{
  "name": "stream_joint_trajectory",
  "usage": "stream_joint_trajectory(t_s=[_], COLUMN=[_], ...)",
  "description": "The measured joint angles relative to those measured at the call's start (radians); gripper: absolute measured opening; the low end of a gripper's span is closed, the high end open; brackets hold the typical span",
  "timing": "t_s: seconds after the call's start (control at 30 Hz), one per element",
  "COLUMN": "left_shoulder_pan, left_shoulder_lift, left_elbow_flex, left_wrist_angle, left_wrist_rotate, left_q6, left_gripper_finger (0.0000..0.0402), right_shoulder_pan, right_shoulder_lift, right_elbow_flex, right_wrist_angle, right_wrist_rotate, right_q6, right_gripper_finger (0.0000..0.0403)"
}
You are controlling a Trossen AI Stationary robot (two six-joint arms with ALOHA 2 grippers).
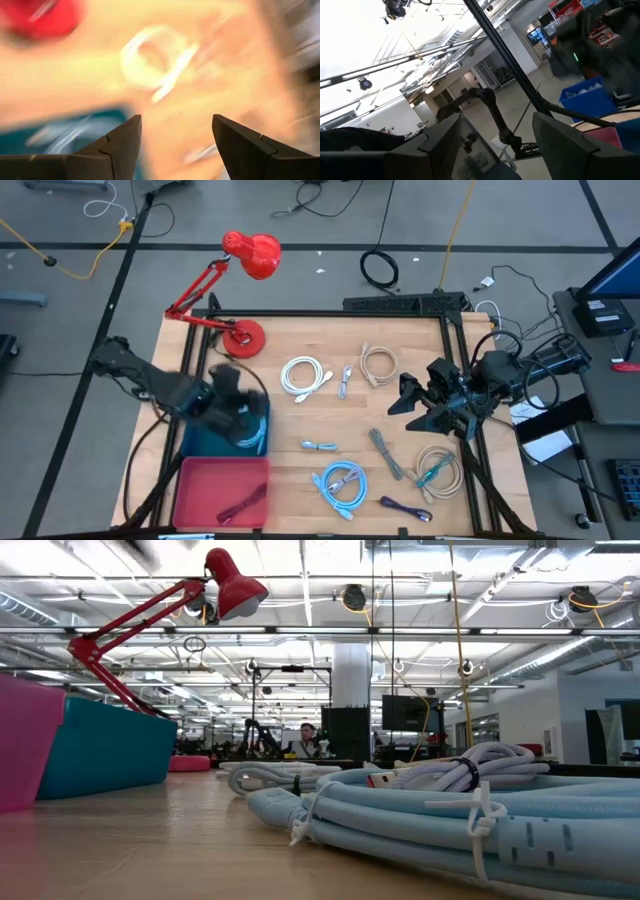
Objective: Pick & Place USB Port
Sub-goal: Put the top brown HDMI cable into the blue bin
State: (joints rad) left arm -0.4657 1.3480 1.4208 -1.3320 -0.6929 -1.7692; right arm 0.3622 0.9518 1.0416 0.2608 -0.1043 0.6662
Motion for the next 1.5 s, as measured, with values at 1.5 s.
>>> stream_joint_trajectory(t_s=[1.5], left_shoulder_pan=[0.084], left_shoulder_lift=[0.065], left_elbow_flex=[0.071], left_wrist_angle=[0.756], left_wrist_rotate=[0.341], left_q6=[1.0], left_gripper_finger=[0.0248], right_shoulder_pan=[-0.283], right_shoulder_lift=[0.467], right_elbow_flex=[0.012], right_wrist_angle=[-1.036], right_wrist_rotate=[-0.063], right_q6=[-0.334], right_gripper_finger=[0.0179])
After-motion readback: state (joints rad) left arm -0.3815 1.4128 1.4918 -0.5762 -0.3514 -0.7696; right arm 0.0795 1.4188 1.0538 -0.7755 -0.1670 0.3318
